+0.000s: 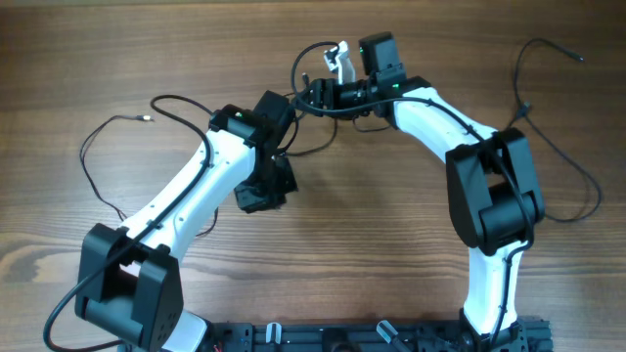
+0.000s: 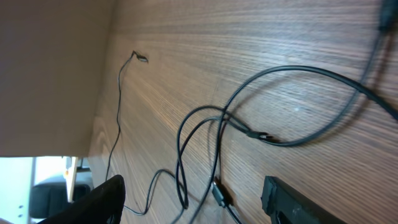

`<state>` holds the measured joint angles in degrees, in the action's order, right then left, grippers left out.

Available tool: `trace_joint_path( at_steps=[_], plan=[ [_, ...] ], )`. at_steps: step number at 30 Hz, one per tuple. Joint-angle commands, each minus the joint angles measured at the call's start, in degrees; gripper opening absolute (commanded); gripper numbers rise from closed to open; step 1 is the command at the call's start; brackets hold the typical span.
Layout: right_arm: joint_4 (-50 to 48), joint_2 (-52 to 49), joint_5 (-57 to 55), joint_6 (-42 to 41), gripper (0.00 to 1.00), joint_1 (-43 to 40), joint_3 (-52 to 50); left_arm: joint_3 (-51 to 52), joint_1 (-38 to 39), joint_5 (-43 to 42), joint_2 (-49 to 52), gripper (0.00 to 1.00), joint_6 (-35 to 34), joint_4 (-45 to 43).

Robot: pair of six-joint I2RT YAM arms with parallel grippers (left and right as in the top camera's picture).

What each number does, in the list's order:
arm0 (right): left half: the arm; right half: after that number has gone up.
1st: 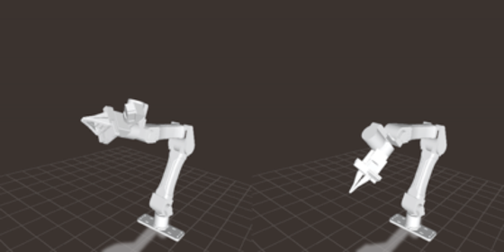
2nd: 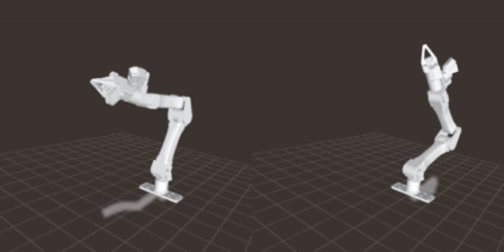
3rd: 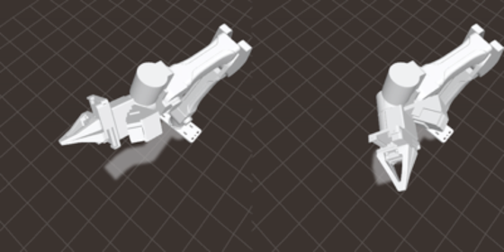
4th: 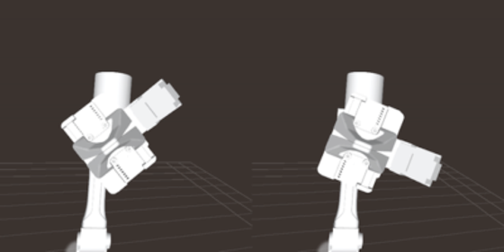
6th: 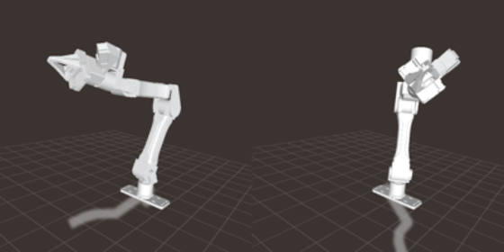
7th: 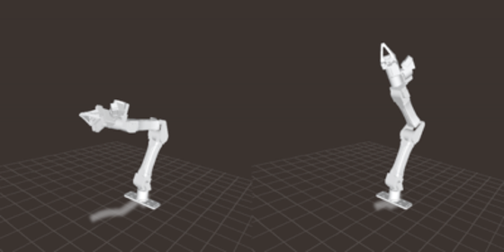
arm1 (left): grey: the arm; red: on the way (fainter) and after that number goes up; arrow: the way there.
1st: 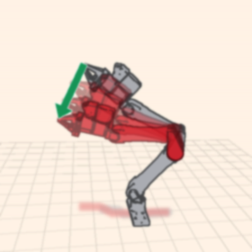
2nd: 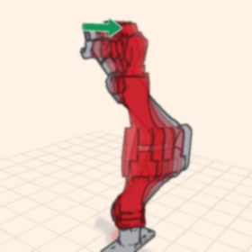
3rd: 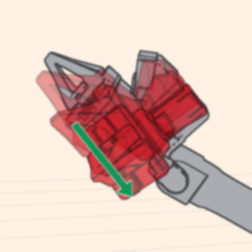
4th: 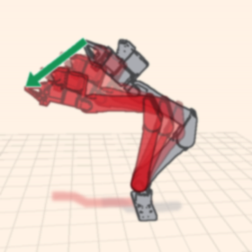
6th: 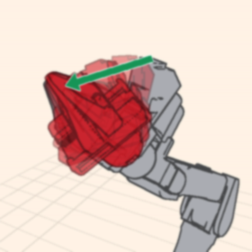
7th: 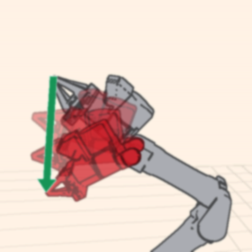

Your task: Untangle cables

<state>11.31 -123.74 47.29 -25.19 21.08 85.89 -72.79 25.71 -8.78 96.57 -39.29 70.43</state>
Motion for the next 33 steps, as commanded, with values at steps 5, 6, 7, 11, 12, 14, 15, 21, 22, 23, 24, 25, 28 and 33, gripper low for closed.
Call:
trace_joint_path(
  at_steps=[5,6,7,11,12,14,15,21,22,23,24,25,28,33],
  plan=[
    [0.4,1.6,-11.3,1.2,0.72,9.5,1.0,0.2,-5.1,14.6,0.3,0.08,-1.5,1.2],
    [0.4,1.4,-12.3,1.2,0.71,10.4,1.0,0.2,-5.6,14.9,0.3,0.08,-1.4,1.3],
    [0.4,1.3,-13.0,1.2,0.72,11.4,1.0,0.2,-6.3,14.9,0.3,0.09,-1.5,1.4],
    [0.3,-0.4,-16.5,1.1,0.62,14.6,0.5,0.2,-8.7,14.9,0.3,0.09,-1.5,1.2],
    [0.2,-0.6,-17.1,0.9,0.62,15.1,0.2,0.2,-8.8,14.9,0.3,0.09,-1.5,1.1],
    [-0.2,-0.9,-19.4,-1.4,0.57,16.1,-0.8,0.2,-8.9,14.9,0.3,0.1,-1.4,0.8],
    [-0.1,-1.1,-20.6,-2.3,0.56,16.4,-0.9,0.2,-8.9,14.9,0.3,0.1,-1.4,0.7],
    [-2.1,-4.4,-20.9,-3.5,0.54,18.4,-0.9,0.2,-8.9,14.9,0.3,0.11,-1.5,-0.6],
    [-2.3,-4.8,-20.9,-3.5,0.54,18.5,-0.9,0.2,-8.9,14.9,0.3,0.11,-1.5,-0.6],
    [-2.6,-5.2,-20.9,-3.6,0.53,18.8,-0.9,0.2,-8.9,14.9,0.3,0.11,-1.5,-0.8],
    [-2.8,-5.8,-21.0,-3.6,0.5,19.0,-0.9,0.2,-8.9,14.9,0.3,0.11,-1.5,-0.8],
    [-3.0,-6.2,-21.0,-3.5,0.48,19.1,-0.9,0.2,-8.9,14.9,0.3,0.11,-1.5,-0.9],
    [-3.3,-7.5,-22.5,-3.8,0.4,19.0,-0.9,0.2,-8.9,14.9,0.3,0.11,-1.5,-1.0],
    [-2.9,-7.6,-24.6,-3.7,0.38,18.8,-0.9,0.2,-8.9,14.2,0.3,0.41,-1.4,-1.6]
  ],
)
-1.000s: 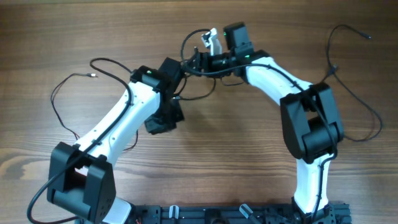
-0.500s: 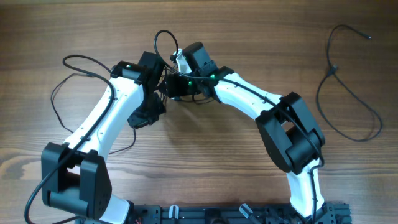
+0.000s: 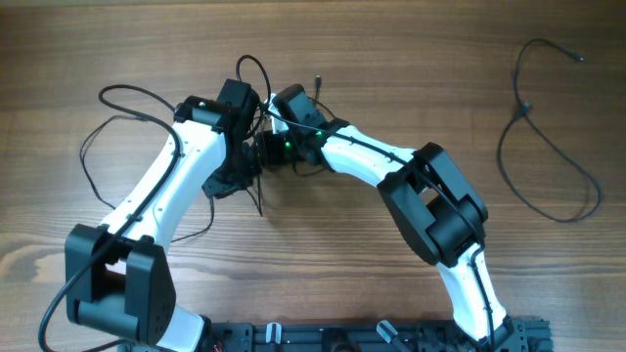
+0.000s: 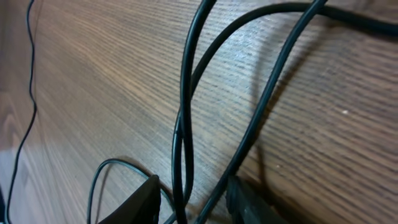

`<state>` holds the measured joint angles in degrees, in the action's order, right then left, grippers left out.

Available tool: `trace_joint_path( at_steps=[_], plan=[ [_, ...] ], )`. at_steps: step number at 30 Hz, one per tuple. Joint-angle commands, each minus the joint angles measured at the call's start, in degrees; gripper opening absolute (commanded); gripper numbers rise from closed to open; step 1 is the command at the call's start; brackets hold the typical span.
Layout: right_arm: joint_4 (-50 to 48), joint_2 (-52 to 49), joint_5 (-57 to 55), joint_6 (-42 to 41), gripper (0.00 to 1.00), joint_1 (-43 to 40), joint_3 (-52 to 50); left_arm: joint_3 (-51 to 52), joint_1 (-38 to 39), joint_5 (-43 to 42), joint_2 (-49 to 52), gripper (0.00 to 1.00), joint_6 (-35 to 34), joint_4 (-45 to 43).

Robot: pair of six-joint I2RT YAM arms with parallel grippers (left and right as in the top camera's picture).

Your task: Untangle cables

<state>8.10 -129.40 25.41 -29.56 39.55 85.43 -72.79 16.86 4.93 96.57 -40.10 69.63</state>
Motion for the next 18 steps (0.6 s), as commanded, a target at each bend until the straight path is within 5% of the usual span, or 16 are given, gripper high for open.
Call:
trace_joint_path(
  at_steps=[1,5,17,18],
  plan=[
    [0.3,-2.0,-2.4,0.7,0.38,0.3,-0.5,0.2,0.0,-1.0,0.3,0.46,-0.5,-1.0],
    [-0.1,-0.6,2.8,0.7,0.41,-0.5,-0.2,0.7,0.0,-9.7,0.3,0.61,2.8,-2.9],
    [3.2,1.8,4.3,0.9,0.45,-3.2,-0.3,9.2,0.0,-11.3,0.3,0.61,2.1,-11.8],
    [3.2,1.8,4.3,0.9,0.45,-3.2,-0.3,9.4,0.0,-10.9,0.3,0.54,2.1,-12.7]
  ],
)
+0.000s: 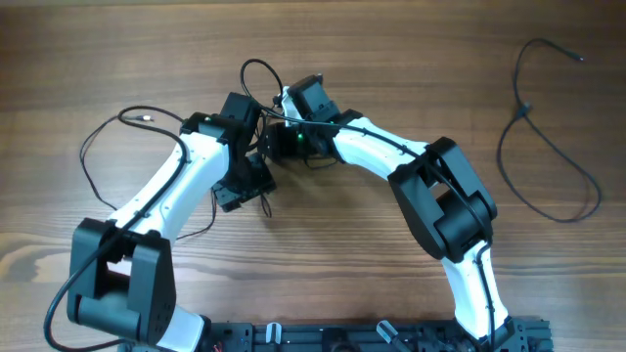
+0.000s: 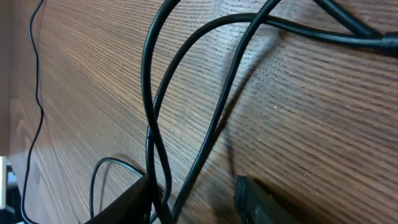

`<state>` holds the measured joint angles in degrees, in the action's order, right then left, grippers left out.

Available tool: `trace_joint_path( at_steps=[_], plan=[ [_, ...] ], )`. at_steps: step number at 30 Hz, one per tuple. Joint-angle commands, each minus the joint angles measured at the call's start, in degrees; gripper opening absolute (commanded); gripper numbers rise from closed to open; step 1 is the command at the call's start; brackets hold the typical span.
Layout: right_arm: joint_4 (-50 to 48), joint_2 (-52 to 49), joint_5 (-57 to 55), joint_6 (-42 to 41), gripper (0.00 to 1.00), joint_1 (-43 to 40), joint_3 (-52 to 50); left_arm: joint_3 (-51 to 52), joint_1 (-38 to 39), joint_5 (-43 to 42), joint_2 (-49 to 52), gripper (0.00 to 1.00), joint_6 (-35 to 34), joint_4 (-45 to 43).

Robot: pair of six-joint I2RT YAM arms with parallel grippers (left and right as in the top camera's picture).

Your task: Untangle cables

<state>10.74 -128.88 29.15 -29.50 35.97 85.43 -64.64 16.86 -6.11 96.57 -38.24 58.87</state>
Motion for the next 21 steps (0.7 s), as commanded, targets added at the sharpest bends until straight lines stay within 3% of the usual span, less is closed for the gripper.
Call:
trace_joint_path(
  at_steps=[1,3,5,7,9,15,21],
  plan=[
    [0.6,1.3,0.5,0.8,0.45,0.4,-0.3,1.3,0.0,0.2,0.3,0.43,0.3,-2.4],
    [0.7,1.3,0.5,0.8,0.44,0.4,-0.3,1.3,0.0,1.1,0.3,0.26,0.3,-3.1],
    [0.9,1.3,2.6,1.0,0.25,0.5,-0.3,1.3,0.0,4.3,0.3,0.16,0.3,-3.4],
    [-0.2,1.3,6.2,0.9,0.18,0.3,-0.3,1.3,0.0,8.8,0.3,0.09,0.3,-3.2],
    [-2.4,1.3,8.9,0.8,0.19,-0.2,-0.3,1.3,0.0,12.1,0.3,0.04,0.3,-2.9],
    [-2.3,1.3,9.5,0.6,0.2,-0.6,-0.3,1.3,0.0,12.7,0.3,0.04,0.3,-3.7],
    [0.0,1.3,4.0,0.8,0.41,-1.6,-0.3,1.3,0.0,12.7,0.3,0.06,0.3,-3.8]
  ],
)
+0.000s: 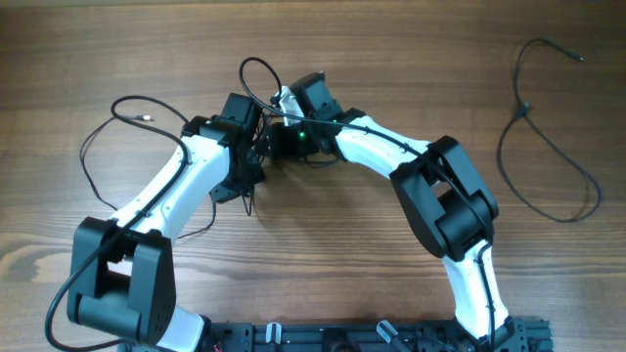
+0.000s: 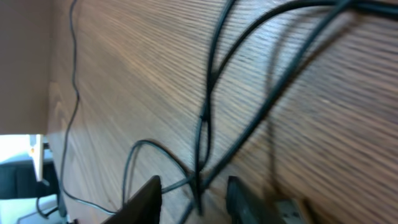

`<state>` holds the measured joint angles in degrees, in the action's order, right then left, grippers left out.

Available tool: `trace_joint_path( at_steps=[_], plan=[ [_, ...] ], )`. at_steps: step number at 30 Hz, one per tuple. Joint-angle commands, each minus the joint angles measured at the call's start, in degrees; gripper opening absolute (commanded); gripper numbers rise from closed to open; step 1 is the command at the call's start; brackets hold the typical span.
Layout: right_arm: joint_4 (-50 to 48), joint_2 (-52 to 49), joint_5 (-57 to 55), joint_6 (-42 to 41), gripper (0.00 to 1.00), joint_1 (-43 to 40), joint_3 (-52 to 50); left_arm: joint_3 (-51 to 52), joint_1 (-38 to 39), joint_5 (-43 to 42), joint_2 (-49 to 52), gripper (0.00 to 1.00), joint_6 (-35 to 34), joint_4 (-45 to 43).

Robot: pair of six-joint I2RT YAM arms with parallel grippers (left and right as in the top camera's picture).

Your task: Untangle cables

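A tangle of thin black cables (image 1: 256, 80) lies at the table's middle left, with loops running out to the left (image 1: 98, 147). My right gripper (image 1: 270, 139) reaches into the tangle from the right. In the right wrist view the right gripper (image 2: 194, 200) is open, its fingers (image 2: 147, 198) apart, and several crossing cable strands (image 2: 204, 127) pass down between them. A metal plug end (image 2: 289, 208) shows at the bottom right. My left gripper (image 1: 245, 179) sits just beside the right one, low over the cables; its jaws are hidden from above.
A separate black cable (image 1: 548, 137) lies in a long loop at the far right of the wooden table (image 1: 391, 39). Both arms cross the middle of the table and meet at the tangle. The arm bases stand at the front edge.
My left gripper has shifted a little up and right, closer to the right gripper. The left cable loop has moved slightly outward. In the right wrist view the strands now cross lower, between the fingers.
At first my right gripper was at the far centre and my left gripper nearer the front, apart. Then both had come together at the tangle, cables between the right fingers. They have stayed there with small shifts, the cable loops changing shape.
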<state>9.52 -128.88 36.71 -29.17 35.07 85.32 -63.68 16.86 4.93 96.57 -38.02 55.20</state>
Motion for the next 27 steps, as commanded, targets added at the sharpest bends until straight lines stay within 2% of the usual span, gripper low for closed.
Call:
trace_joint_path(
  at_steps=[1,11,18,20,23,27],
  plan=[
    [1.6,1.3,-3.7,0.5,0.43,-0.6,-0.3,0.4,0.0,1.6,0.3,0.07,0.0,-0.2],
    [1.8,1.3,-4.0,-2.5,0.37,0.0,-0.3,0.4,0.0,1.6,0.3,0.09,0.1,-0.8],
    [1.0,1.3,-5.7,-3.0,0.39,0.4,-0.3,0.4,0.1,1.5,0.3,0.1,0.1,0.0],
    [-2.0,1.3,-5.6,-5.2,0.43,0.4,-0.3,0.4,0.1,1.6,0.3,0.09,0.3,1.2],
    [-11.0,1.3,-3.9,-7.3,0.44,-1.9,-0.3,0.4,0.1,1.6,0.3,0.08,0.3,2.5],
    [-17.8,1.3,0.4,-16.6,0.48,-8.3,-0.3,0.4,0.1,1.6,0.3,0.08,0.3,3.1]
  ],
)
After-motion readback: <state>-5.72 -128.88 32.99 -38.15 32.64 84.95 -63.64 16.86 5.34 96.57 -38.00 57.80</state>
